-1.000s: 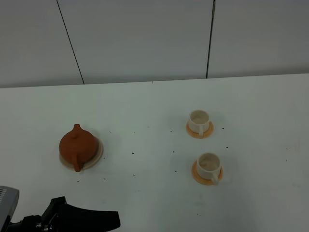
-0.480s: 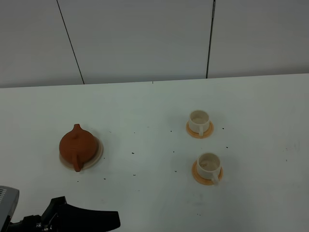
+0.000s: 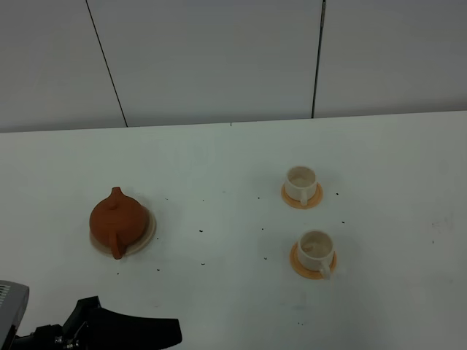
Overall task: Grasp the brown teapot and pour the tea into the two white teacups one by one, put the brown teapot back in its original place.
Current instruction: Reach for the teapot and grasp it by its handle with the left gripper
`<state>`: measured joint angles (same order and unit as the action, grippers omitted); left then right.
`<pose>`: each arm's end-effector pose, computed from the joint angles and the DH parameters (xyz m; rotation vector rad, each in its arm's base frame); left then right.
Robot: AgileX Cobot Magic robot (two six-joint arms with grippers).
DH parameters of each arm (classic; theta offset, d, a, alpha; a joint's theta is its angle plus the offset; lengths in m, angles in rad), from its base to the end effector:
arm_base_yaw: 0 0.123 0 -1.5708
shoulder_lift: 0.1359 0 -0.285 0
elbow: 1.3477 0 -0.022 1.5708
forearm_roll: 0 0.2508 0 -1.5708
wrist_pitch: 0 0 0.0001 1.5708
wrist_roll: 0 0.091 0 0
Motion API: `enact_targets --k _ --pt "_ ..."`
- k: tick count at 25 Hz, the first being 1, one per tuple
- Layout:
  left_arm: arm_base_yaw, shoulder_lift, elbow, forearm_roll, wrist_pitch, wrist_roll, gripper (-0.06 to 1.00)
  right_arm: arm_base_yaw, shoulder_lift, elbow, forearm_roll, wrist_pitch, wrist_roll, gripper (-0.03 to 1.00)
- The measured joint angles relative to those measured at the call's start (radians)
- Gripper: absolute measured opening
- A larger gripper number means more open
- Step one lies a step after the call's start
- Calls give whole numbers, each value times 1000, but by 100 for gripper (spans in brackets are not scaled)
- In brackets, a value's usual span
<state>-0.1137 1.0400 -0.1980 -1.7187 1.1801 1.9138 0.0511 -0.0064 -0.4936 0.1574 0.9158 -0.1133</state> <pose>0.1116 -0.0965 0.2156 0.8203 1.7202 -1.2209 -0.0010 0.0113 0.2884 -0.1492 1.8874 0.1413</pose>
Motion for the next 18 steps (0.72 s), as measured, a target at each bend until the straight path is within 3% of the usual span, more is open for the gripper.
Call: enact_targets --k 3,9,18 --pt "0 0 0 0 0 0 50 -9 0 -1 -32 8 37 -1" --pt "0 0 0 0 0 0 50 -10 0 -10 -91 183 85 -1" --pt "0 0 0 0 -27 0 50 -10 0 5 -55 157 85 0"
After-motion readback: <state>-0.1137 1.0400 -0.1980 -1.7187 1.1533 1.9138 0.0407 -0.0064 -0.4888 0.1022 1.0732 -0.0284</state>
